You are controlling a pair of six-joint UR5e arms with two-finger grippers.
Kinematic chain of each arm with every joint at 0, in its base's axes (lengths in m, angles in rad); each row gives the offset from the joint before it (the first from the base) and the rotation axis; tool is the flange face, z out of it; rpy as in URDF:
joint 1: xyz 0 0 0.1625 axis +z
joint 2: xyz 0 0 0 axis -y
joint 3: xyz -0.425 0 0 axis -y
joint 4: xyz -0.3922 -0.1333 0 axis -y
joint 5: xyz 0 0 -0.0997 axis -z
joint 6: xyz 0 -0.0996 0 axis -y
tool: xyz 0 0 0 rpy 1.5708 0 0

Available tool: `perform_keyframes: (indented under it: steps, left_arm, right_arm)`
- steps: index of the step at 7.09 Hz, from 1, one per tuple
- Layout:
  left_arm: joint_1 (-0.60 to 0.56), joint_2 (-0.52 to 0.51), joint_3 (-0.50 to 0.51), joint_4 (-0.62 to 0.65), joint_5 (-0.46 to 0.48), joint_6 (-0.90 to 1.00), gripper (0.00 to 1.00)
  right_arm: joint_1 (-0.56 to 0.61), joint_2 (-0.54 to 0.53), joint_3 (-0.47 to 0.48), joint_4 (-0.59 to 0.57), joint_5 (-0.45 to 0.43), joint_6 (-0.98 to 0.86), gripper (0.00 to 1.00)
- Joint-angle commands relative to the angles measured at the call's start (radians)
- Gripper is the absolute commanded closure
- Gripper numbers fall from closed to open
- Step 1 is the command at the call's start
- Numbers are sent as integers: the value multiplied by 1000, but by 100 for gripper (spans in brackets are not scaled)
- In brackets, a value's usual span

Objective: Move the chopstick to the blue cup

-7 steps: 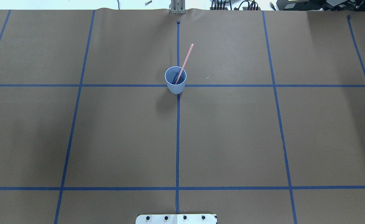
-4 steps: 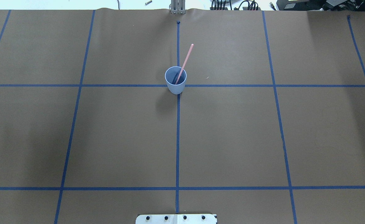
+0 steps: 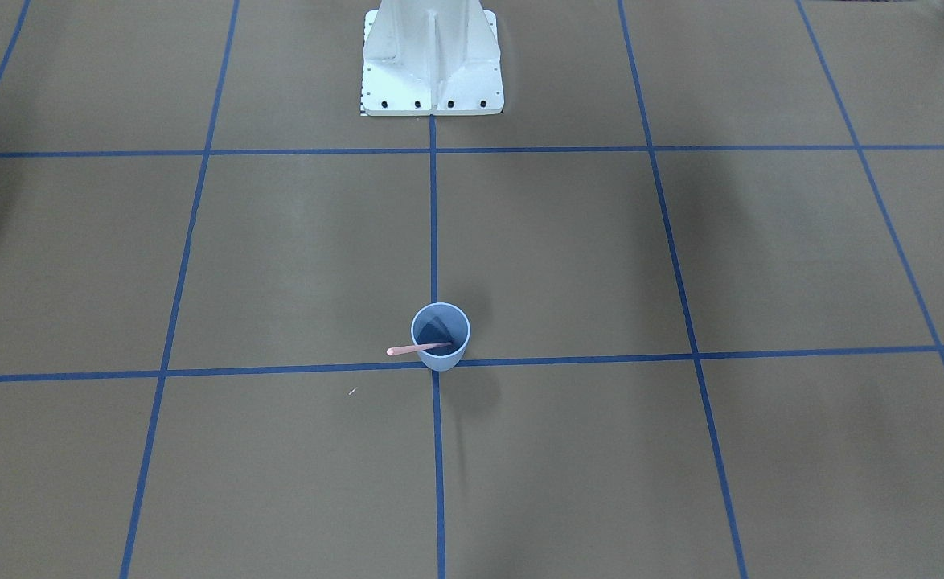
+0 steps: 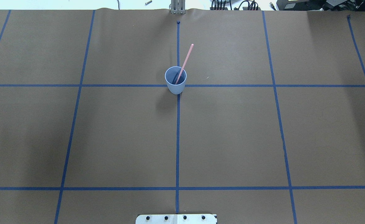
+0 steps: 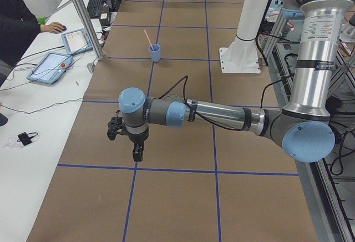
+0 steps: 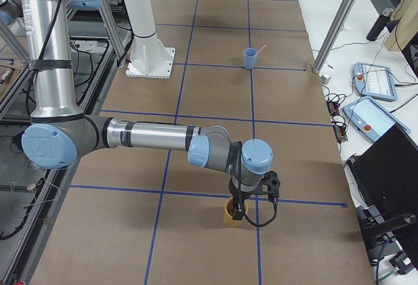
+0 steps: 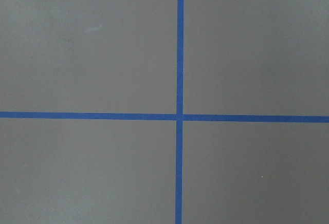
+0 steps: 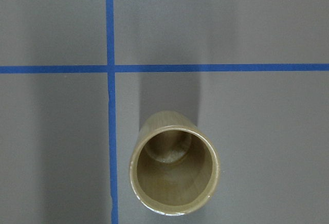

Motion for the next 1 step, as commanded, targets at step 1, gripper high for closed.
perform_keyframes:
  steps: [1]
  left_arm:
    - [0, -1, 0, 0, 0, 0, 2]
  right_arm:
    - [1, 0, 4, 0, 0, 1, 0]
